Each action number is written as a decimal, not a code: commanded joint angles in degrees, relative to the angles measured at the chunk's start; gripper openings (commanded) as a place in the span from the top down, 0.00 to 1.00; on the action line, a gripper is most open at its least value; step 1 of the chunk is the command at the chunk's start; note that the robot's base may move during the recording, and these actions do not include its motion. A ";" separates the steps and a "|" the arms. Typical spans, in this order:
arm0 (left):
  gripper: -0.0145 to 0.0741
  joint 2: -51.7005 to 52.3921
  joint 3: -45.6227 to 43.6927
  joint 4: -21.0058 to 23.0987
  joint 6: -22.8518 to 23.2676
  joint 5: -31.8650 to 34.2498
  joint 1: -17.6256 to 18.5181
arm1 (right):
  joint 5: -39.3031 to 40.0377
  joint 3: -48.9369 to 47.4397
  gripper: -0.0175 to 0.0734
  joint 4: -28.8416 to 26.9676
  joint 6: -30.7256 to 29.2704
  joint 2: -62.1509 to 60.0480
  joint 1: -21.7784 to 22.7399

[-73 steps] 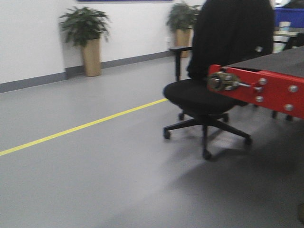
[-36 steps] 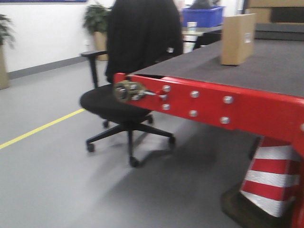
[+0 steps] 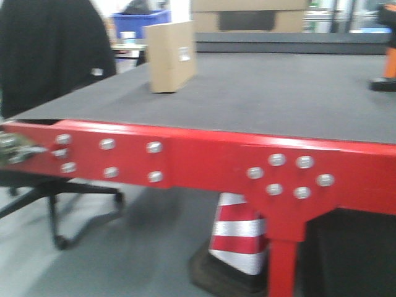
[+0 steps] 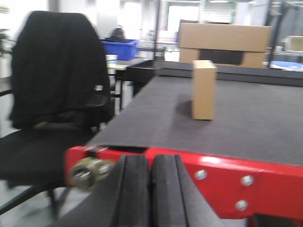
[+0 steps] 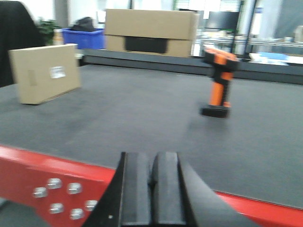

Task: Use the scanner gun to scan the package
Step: 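Turn the base toward the red table and approach it, then lower the left gripper over the cardboard box and close on it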

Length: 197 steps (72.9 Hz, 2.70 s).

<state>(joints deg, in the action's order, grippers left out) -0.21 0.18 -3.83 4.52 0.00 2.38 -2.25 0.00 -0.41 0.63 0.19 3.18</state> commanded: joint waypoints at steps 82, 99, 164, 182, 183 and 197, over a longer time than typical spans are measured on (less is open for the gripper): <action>0.96 0.21 -0.18 0.09 -0.09 1.24 -3.11 | 1.04 0.00 0.99 0.41 -0.02 -0.19 0.07; 0.96 0.21 -0.18 0.09 -0.09 1.24 -3.11 | 1.04 0.00 0.99 0.41 -0.02 -0.19 0.07; 0.96 0.21 -0.18 0.09 -0.09 1.35 -3.32 | 1.04 0.00 0.99 0.41 -0.02 -0.19 0.07; 0.96 0.21 -0.18 0.09 -0.09 1.35 -3.32 | 1.04 0.00 0.99 0.41 -0.02 -0.19 0.07; 0.96 0.21 -0.18 0.09 -0.09 1.35 -3.32 | 1.04 0.00 0.99 0.41 -0.02 -0.19 0.07; 0.96 0.21 -0.18 -0.36 -0.09 1.46 -3.32 | 1.04 0.00 0.99 0.41 -0.02 -0.19 0.07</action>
<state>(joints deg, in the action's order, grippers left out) -0.21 0.18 -3.83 4.52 0.00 -0.85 -2.25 0.00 -0.41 0.63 0.19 3.18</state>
